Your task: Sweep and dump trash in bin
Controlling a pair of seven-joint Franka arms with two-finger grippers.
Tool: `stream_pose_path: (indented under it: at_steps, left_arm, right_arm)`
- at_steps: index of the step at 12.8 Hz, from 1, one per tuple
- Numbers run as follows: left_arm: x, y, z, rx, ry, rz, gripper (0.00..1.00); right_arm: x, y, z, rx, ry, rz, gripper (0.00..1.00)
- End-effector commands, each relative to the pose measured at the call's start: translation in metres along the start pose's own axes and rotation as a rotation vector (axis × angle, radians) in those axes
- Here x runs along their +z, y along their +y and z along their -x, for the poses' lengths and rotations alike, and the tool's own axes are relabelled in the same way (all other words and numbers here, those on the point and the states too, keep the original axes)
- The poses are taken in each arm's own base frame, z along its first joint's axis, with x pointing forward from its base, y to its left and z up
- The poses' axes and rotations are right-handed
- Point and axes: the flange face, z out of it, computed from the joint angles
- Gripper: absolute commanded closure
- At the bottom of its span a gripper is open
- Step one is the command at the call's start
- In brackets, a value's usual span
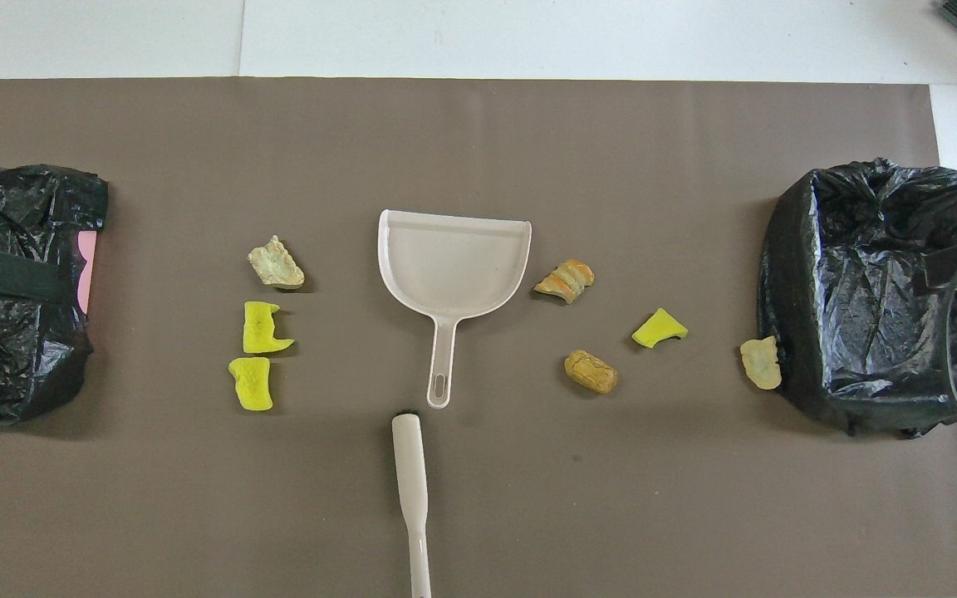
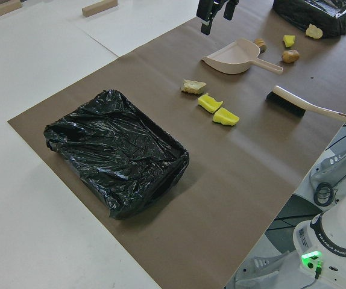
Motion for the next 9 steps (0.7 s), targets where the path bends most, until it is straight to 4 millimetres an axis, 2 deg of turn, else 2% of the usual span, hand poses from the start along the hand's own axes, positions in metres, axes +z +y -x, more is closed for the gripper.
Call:
stream_pose_path:
  at_steps: [1, 9]
  left_arm:
    - [-0.0032, -0.011, 0.0067, -0.015, 0.003, 0.012, 0.0]
    - [-0.0017, -0.0115, 0.0094, -0.023, -0.009, 0.006, 0.0]
  right_arm:
    - [-0.0049, -0.0015, 0.0, 0.043, 0.006, 0.007, 0.0]
    - [-0.0072, -0.0086, 0.0035, 0.043, 0.01, 0.009, 0.0]
